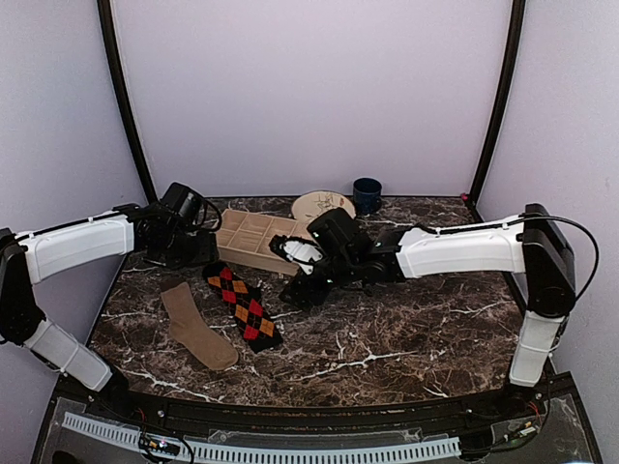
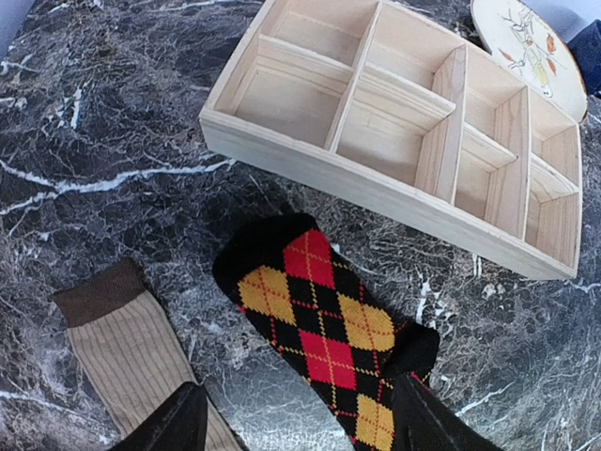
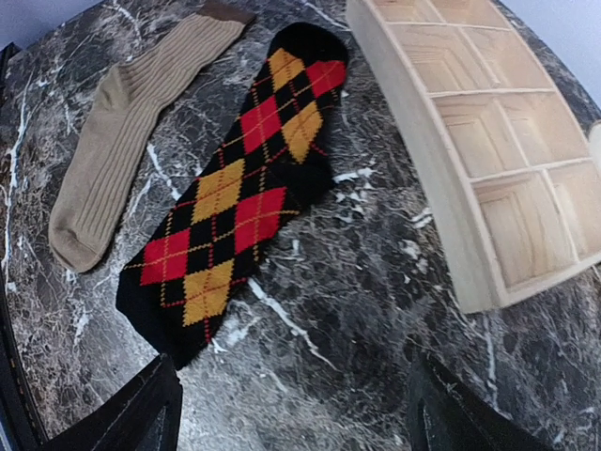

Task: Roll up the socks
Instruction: Move the sock to the center of the board.

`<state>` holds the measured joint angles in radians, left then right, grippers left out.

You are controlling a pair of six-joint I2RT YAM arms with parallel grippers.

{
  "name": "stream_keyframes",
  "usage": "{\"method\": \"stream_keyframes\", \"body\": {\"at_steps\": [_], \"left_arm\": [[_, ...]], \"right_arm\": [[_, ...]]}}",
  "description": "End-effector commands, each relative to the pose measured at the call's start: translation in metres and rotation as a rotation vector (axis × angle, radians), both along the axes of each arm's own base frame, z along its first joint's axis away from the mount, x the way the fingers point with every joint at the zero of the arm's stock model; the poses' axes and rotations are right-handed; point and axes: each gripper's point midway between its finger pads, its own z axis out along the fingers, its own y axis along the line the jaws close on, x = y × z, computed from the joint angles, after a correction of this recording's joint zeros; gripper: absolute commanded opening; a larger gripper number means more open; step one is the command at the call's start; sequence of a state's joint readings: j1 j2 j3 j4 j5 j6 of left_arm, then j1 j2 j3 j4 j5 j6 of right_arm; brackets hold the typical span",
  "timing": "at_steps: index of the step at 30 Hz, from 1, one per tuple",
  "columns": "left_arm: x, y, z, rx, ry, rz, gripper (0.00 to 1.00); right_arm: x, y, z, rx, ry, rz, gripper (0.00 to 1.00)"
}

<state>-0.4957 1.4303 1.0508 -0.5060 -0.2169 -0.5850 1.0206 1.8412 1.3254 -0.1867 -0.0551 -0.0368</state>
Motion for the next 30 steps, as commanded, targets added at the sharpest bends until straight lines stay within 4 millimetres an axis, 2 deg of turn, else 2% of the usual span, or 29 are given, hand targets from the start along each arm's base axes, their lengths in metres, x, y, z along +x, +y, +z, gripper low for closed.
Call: {"method": "stream_keyframes", "body": {"at_steps": [1, 6, 15, 24, 30], "left_arm": [[-0.022, 0.008, -0.016, -0.009, 0.085, 0.04, 0.7], [-0.025, 0.003, -0.02, -0.05, 0.085, 0.035, 0.65], [-0.025, -0.002, -0.033, -0.055, 0.11, 0.012, 0.6], [-0.033, -0.004, -0.045, -0.081, 0.128, -0.003, 0.6], [-0.039, -0.002, -0.046, -0.089, 0.13, -0.002, 0.6]], "right_arm": [[-0.024, 0.025, -0.013, -0.043, 0.034, 0.097, 0.81], [-0.04, 0.035, -0.034, -0.094, 0.05, 0.139, 0.83], [-0.062, 0.048, -0.055, -0.185, 0.017, 0.22, 0.88], [-0.064, 0.058, -0.075, -0.231, 0.013, 0.228, 0.84], [-0.062, 0.062, -0.085, -0.243, 0.007, 0.237, 0.78]]}}
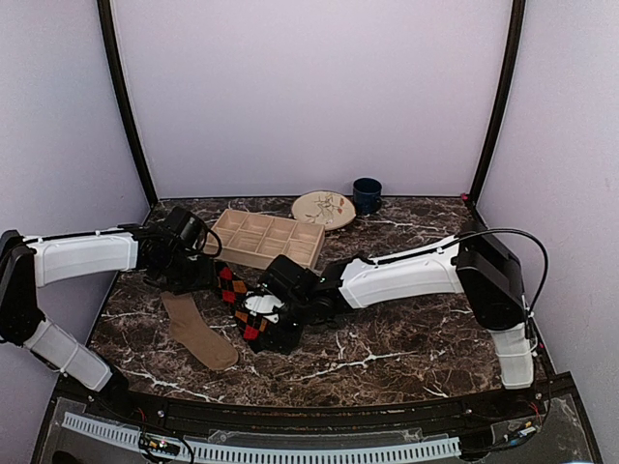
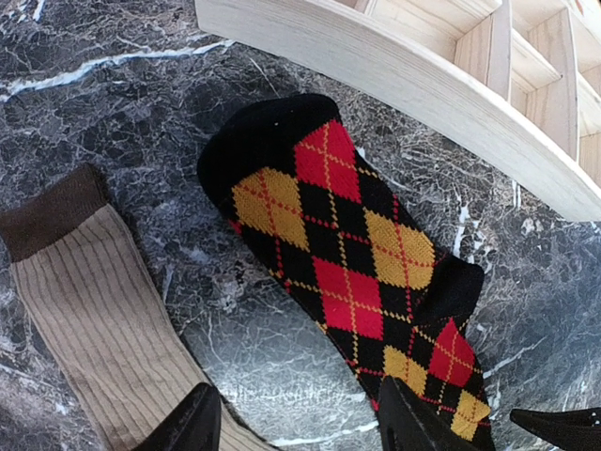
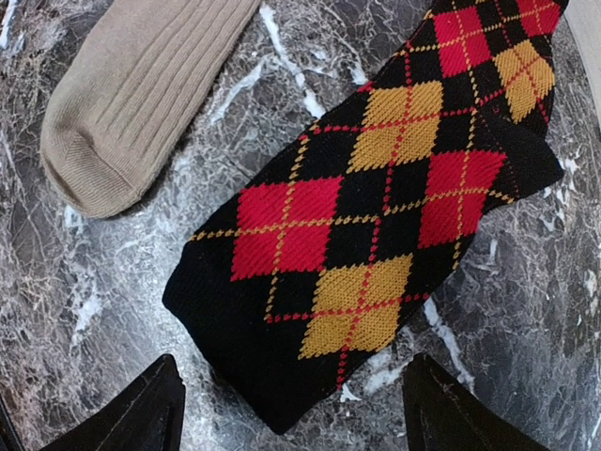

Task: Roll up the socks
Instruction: Move the sock to the center of the board.

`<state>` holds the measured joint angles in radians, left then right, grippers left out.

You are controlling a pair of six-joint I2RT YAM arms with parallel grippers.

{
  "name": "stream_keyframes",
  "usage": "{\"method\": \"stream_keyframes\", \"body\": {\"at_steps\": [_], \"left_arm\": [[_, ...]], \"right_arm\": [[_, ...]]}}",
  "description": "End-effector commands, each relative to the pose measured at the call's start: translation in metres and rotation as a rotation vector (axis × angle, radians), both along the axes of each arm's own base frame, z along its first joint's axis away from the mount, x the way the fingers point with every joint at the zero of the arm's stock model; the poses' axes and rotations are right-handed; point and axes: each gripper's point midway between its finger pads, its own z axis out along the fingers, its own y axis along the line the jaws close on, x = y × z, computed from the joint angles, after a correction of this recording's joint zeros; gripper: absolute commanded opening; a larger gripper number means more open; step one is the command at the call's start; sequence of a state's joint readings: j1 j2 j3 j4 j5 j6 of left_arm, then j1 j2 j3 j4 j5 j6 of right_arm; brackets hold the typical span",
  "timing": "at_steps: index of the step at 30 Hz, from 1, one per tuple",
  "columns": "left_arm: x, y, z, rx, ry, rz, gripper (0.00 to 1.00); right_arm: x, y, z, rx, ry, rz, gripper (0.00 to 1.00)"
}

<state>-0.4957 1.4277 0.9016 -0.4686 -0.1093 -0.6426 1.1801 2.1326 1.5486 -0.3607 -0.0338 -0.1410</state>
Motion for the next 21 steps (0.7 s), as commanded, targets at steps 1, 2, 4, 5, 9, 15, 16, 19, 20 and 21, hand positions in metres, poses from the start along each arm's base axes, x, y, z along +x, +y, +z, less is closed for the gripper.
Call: {"method": "stream_keyframes", "body": {"at_steps": [1, 2, 4, 5, 9, 15, 16, 19, 20, 21], "left_arm": [[-0.005, 0.0, 0.006, -0.028, -0.015, 0.004, 0.6], [-0.005, 0.0, 0.005, -0.028, -0.015, 0.004, 0.6], [-0.006, 0.0, 0.004, -0.031, -0.012, 0.005, 0.61], [-0.006, -0.001, 0.004, -0.036, -0.011, 0.004, 0.6], [-0.007, -0.001, 0.001, -0.04, -0.005, 0.008, 0.6], [-0.008, 0.005, 0.0, -0.016, -0.005, 0.027, 0.61], [-0.008, 0.005, 0.0, -0.017, -0.004, 0.028, 0.61], [-0.008, 0.005, 0.0, -0.016, -0.003, 0.029, 0.6], [-0.008, 0.005, 0.0, -0.014, -0.003, 0.03, 0.6], [-0.008, 0.005, 0.0, -0.013, -0.003, 0.03, 0.6]], "right_arm": [[0.001, 0.01, -0.001, 0.005, -0.024, 0.019, 0.76], [0.001, 0.011, -0.001, 0.004, -0.028, 0.022, 0.75], [0.001, 0.011, -0.002, 0.0, -0.036, 0.026, 0.73], [0.001, 0.01, -0.004, -0.003, -0.037, 0.029, 0.71], [-0.004, 0.005, -0.014, -0.032, -0.026, 0.049, 0.67], [-0.012, 0.005, -0.019, -0.03, 0.004, 0.071, 0.63], [-0.013, 0.006, -0.021, -0.03, 0.012, 0.076, 0.63], [-0.015, 0.008, -0.025, -0.034, 0.028, 0.083, 0.59], [-0.015, 0.008, -0.027, -0.037, 0.034, 0.085, 0.58], [-0.016, 0.009, -0.029, -0.04, 0.038, 0.086, 0.56]]}}
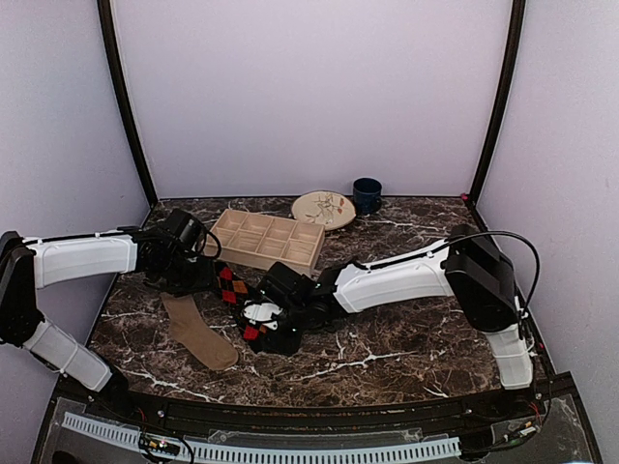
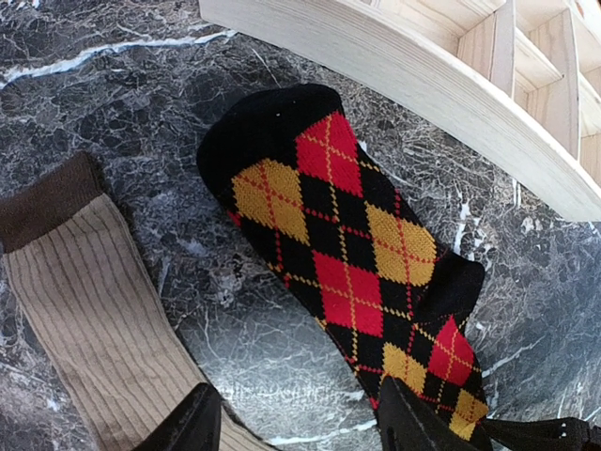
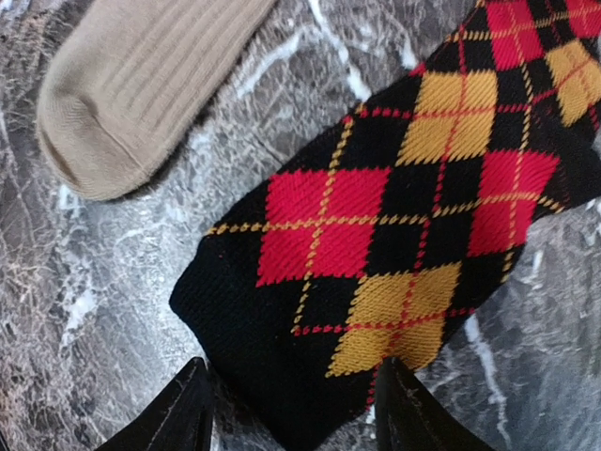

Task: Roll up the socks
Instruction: Move the sock to the center of the board.

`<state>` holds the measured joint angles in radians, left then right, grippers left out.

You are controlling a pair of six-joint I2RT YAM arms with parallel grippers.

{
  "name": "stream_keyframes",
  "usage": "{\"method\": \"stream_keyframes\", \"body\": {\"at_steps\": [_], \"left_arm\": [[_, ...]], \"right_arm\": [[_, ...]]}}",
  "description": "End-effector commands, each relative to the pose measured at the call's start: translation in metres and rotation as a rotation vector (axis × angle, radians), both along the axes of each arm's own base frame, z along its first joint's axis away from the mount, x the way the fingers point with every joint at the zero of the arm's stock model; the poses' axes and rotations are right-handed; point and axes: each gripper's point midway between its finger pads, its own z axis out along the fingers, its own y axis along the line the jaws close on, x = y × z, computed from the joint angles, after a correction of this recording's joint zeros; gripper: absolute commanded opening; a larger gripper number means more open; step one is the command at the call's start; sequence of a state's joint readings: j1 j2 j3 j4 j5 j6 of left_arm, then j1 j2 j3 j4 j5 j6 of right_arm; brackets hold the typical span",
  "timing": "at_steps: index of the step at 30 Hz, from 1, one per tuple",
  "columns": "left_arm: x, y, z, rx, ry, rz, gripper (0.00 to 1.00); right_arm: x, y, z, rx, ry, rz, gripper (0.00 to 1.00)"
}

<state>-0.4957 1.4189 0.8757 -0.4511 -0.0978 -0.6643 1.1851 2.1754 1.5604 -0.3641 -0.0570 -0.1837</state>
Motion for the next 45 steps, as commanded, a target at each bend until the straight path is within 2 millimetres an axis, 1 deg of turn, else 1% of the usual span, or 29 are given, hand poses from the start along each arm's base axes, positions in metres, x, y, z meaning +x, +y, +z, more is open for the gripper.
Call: {"method": "stream_keyframes", "body": {"at_steps": [1, 4, 8, 9, 12, 15, 19, 23, 24, 26, 33, 36, 37, 38, 40, 42, 45], "left_arm": [[-0.004, 0.005, 0.005, 0.007, -0.01, 0.016, 0.61], [-0.004, 0.006, 0.006, 0.009, -0.011, 0.017, 0.61], [-0.005, 0.007, 0.007, 0.011, -0.011, 0.019, 0.61], [-0.005, 0.007, 0.008, 0.012, -0.013, 0.019, 0.61], [-0.006, 0.009, 0.008, 0.016, -0.012, 0.022, 0.61], [-0.006, 0.008, 0.01, 0.013, -0.016, 0.017, 0.61], [-0.002, 0.004, 0.015, 0.01, -0.026, -0.012, 0.61], [0.005, -0.005, 0.018, 0.005, -0.023, -0.054, 0.61], [0.007, -0.007, 0.02, 0.003, -0.022, -0.061, 0.61], [0.012, -0.012, 0.024, -0.005, -0.029, -0.08, 0.61], [0.035, -0.031, 0.044, -0.024, -0.08, -0.151, 0.61], [0.043, -0.039, 0.049, -0.03, -0.083, -0.175, 0.61], [0.046, -0.042, 0.05, -0.038, -0.086, -0.187, 0.61], [0.048, -0.044, 0.051, -0.042, -0.088, -0.193, 0.61], [0.051, -0.049, 0.05, -0.048, -0.084, -0.211, 0.61], [0.051, -0.051, 0.045, -0.045, -0.063, -0.226, 0.61], [0.044, -0.045, 0.031, -0.011, -0.013, -0.228, 0.62]], "right_arm": [[-0.009, 0.007, -0.013, -0.015, 0.035, 0.032, 0.54], [-0.012, 0.005, -0.022, -0.033, 0.055, 0.03, 0.46], [-0.015, 0.0, -0.029, -0.059, 0.086, 0.014, 0.23], [-0.015, -0.002, -0.029, -0.062, 0.088, 0.005, 0.2], [-0.013, -0.006, -0.022, -0.051, 0.085, -0.027, 0.16], [-0.011, -0.014, -0.011, -0.037, 0.097, -0.074, 0.16], [-0.005, -0.03, 0.01, -0.024, 0.12, -0.163, 0.17], [0.011, -0.053, 0.034, -0.002, 0.129, -0.296, 0.17], [0.016, -0.059, 0.043, 0.011, 0.12, -0.334, 0.17], [0.025, -0.074, 0.053, 0.013, 0.115, -0.406, 0.17], [0.057, -0.124, 0.091, 0.053, 0.083, -0.661, 0.18], [0.072, -0.145, 0.111, 0.082, 0.055, -0.771, 0.18], [0.077, -0.15, 0.121, 0.105, 0.049, -0.799, 0.18], [0.079, -0.153, 0.126, 0.121, 0.047, -0.807, 0.18], [0.076, -0.146, 0.131, 0.136, 0.052, -0.755, 0.21], [0.065, -0.134, 0.125, 0.115, 0.087, -0.671, 0.27], [0.052, -0.114, 0.111, 0.081, 0.123, -0.58, 0.36]]}}
